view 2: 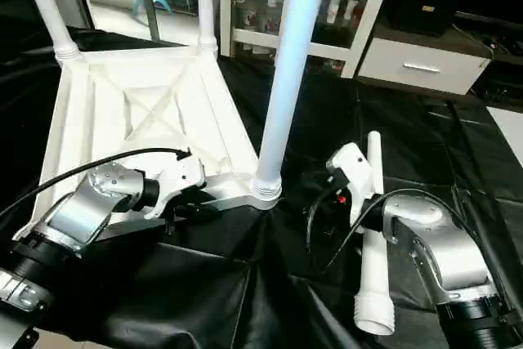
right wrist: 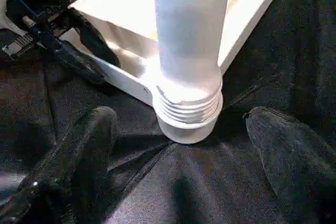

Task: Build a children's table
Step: Rotate leg to tighten

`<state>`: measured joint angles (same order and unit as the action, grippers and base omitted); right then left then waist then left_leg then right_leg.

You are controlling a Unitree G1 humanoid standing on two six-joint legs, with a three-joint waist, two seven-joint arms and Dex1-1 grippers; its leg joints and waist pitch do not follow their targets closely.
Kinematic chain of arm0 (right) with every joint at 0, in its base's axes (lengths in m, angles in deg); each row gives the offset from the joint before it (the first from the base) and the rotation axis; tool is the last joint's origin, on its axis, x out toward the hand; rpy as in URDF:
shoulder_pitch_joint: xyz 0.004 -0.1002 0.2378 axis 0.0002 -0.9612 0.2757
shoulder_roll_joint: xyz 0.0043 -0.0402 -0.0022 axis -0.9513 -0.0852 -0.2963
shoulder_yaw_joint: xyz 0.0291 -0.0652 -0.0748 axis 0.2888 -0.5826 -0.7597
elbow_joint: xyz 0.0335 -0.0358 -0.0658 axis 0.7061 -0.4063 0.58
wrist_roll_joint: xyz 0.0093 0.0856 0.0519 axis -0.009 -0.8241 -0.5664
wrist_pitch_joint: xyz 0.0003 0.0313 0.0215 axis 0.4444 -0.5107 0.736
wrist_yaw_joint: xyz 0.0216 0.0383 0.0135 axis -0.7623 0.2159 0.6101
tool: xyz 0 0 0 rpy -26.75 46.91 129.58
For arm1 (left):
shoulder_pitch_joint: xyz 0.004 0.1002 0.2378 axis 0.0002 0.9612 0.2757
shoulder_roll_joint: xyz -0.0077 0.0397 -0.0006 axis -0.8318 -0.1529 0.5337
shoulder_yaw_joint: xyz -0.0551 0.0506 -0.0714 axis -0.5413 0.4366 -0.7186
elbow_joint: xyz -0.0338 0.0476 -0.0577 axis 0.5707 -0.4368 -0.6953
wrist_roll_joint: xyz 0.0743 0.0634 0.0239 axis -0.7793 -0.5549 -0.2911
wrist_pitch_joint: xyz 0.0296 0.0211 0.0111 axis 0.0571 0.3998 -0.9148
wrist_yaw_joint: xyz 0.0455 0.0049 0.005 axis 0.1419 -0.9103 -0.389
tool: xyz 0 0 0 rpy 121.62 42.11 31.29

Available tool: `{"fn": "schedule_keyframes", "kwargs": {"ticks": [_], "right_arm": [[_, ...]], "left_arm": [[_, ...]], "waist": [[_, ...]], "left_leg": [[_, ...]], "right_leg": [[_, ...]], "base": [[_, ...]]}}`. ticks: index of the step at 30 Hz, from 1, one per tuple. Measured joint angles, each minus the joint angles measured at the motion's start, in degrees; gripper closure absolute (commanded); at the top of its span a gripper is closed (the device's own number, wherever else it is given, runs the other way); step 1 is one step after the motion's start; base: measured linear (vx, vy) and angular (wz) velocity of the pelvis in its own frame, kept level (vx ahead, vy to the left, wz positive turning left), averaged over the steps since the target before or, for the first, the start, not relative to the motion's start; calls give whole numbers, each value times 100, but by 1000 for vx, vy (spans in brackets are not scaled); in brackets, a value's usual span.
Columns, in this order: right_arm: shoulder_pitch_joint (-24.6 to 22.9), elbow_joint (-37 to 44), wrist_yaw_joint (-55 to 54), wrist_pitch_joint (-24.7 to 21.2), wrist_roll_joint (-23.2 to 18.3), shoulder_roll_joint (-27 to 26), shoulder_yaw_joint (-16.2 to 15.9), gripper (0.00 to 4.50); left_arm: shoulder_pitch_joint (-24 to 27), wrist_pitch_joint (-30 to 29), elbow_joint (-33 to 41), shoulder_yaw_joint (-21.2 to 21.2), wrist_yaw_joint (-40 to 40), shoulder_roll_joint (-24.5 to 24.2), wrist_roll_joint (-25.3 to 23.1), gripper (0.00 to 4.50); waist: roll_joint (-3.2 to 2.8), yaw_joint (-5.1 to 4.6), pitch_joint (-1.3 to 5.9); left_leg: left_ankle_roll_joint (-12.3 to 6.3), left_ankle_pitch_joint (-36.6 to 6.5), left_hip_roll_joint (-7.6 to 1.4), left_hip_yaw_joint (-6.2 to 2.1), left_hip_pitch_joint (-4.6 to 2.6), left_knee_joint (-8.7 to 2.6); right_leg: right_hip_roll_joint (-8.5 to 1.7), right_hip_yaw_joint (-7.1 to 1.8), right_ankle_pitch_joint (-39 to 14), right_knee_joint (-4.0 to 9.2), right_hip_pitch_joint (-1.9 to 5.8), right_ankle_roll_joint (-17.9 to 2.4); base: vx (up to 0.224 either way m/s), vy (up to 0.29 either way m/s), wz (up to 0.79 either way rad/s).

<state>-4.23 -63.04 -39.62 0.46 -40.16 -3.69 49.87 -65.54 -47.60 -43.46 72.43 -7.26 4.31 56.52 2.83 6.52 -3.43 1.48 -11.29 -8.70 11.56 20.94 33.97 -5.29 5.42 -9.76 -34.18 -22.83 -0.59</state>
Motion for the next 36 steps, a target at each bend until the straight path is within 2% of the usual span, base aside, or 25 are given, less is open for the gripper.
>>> {"fn": "schedule_keyframes", "kwargs": {"ticks": [12,14,16,19,24,30,36], "right_arm": [[14,-8,5,2,5,-12,-76,22],[14,-9,6,3,9,-12,-78,22],[15,-12,6,8,18,-12,-79,22],[39,-21,6,18,60,-17,-83,22],[52,-22,5,22,86,-21,-88,22],[178,-81,5,96,126,-57,-94,22],[231,-177,4,115,135,-90,-94,22]], "left_arm": [[178,352,-24,-110,284,20,-5,345],[177,351,-30,-102,272,10,-36,379],[165,352,-42,-77,248,-2,-51,382],[114,341,-52,39,146,-65,-101,416],[60,274,-58,104,-6,-115,-100,445],[-17,215,-114,184,-151,-201,-119,445],[-21,200,-194,158,-146,-192,-117,445]], "waist": [[3,-3,4],[3,-8,9],[1,-9,16],[-5,-13,31],[-1,-11,36],[3,1,38],[3,-12,38]], "left_leg": [[4,2,-2,0,-4,4],[5,3,-2,0,-7,4],[5,3,-3,0,-9,4],[5,3,-3,0,-10,4],[5,3,-5,0,-12,4],[8,4,-6,0,-24,4],[8,4,-6,-1,-73,4]], "right_leg": [[0,0,2,-3,5,-2],[0,0,2,-3,6,-1],[0,1,2,-3,7,-1],[0,1,2,-4,7,-1],[1,1,2,-9,6,-1],[1,2,2,-20,11,0],[1,2,-20,-14,56,36]], "base": [[0,0,0],[0,0,0],[0,0,0],[0,0,0],[0,0,0],[0,0,0],[0,0,0]]}}
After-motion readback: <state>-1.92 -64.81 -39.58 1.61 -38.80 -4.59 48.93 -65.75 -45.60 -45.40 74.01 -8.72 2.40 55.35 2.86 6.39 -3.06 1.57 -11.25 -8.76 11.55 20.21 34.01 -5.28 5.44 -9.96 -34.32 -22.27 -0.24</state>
